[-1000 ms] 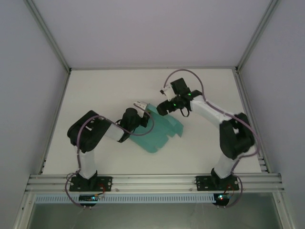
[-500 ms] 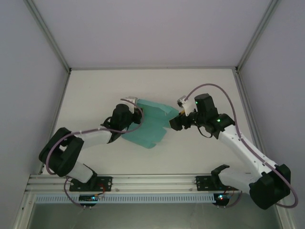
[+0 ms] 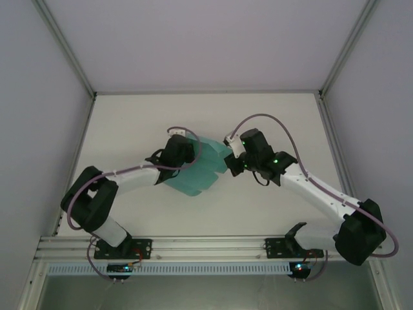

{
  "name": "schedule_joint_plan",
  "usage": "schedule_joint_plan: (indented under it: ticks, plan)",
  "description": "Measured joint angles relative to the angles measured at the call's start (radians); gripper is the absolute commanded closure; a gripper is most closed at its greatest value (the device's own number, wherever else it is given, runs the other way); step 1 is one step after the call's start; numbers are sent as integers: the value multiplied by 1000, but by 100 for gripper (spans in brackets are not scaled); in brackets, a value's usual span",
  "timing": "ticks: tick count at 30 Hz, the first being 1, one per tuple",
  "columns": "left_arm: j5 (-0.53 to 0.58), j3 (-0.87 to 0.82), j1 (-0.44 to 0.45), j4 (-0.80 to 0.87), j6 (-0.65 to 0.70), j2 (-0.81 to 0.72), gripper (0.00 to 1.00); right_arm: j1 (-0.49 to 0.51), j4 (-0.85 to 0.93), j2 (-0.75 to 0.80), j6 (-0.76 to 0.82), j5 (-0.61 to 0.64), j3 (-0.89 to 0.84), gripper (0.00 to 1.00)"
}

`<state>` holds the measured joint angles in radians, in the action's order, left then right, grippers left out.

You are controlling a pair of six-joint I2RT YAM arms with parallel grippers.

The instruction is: Assemble paper box

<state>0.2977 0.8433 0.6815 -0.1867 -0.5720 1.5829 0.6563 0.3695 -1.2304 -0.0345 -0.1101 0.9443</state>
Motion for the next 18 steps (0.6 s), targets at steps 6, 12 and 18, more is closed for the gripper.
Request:
schedule_joint_plan:
  ticks: [6, 12, 18]
  plan:
    - [107, 74, 34, 103, -71, 45, 96, 8, -34, 2, -11, 71, -24, 100]
    - [128, 149, 43, 193, -108, 89, 90, 10, -45, 2, -14, 86, -35, 100]
    - [12, -25, 23, -3, -15, 37, 73, -26, -61, 29, -22, -22, -103, 100]
